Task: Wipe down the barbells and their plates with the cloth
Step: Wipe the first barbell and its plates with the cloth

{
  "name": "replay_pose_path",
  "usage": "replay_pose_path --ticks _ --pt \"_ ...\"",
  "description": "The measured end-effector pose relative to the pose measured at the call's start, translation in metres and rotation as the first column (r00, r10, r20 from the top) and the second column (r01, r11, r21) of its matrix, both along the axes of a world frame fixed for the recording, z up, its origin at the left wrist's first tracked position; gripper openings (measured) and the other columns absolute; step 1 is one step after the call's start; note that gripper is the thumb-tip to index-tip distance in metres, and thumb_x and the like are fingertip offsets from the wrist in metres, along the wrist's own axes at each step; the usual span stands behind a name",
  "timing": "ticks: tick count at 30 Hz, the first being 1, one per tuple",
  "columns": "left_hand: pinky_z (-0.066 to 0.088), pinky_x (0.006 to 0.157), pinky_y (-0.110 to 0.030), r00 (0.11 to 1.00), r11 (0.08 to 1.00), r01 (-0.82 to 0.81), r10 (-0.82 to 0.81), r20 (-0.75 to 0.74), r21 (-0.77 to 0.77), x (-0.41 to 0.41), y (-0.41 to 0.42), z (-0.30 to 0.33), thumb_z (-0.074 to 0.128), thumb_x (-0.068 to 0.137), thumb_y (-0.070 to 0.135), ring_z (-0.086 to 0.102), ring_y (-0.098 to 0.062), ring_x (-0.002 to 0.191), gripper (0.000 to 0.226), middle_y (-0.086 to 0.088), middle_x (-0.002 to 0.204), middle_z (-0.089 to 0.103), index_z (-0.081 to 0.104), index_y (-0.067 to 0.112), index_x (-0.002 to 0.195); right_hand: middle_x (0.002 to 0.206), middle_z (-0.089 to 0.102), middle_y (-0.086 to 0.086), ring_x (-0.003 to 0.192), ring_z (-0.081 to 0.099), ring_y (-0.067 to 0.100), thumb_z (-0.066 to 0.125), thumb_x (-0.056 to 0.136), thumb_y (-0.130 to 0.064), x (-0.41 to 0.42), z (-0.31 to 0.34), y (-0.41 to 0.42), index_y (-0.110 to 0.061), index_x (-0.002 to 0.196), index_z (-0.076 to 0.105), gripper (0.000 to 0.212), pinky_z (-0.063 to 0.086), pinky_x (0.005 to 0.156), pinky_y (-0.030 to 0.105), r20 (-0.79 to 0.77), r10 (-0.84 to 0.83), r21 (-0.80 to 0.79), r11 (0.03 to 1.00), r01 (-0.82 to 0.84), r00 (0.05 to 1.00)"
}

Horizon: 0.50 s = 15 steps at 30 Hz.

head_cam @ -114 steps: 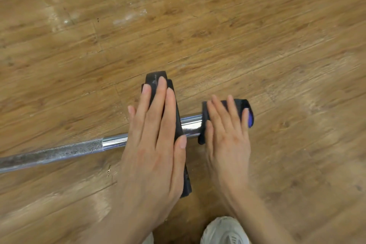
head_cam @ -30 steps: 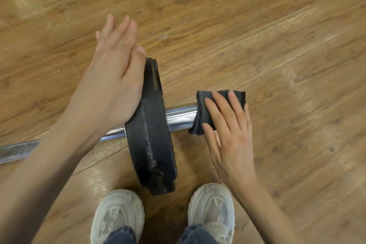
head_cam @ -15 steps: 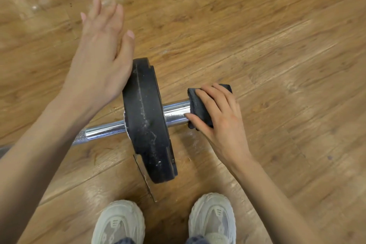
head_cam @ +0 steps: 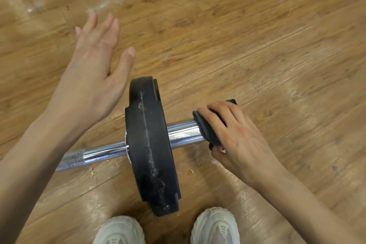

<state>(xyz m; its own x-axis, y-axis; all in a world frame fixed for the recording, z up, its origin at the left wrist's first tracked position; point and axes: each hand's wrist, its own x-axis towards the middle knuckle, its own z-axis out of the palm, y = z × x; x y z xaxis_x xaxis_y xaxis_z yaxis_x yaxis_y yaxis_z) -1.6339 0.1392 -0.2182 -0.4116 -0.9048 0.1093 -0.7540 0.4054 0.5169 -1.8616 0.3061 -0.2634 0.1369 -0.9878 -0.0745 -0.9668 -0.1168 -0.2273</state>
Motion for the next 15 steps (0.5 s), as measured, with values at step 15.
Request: replay_pose_path --ticks 15 --pt "0.017 0.122 -0.055 0.909 0.990 0.140 -0.124 0.398 -0.012 0.024 0.034 0.094 0.056 0.098 0.027 0.023 -0.038 0.150 0.062 -0.022 0.157 0.037 0.039 -0.002 0.150 0.115 0.061 0.015 0.118 0.053 0.034 0.070 0.074 -0.005 0.030 0.157 -0.061 -0.008 0.116 0.063 0.044 0.035 0.090 0.042 -0.333 0.082 -0.100 0.987 -0.122 0.939"
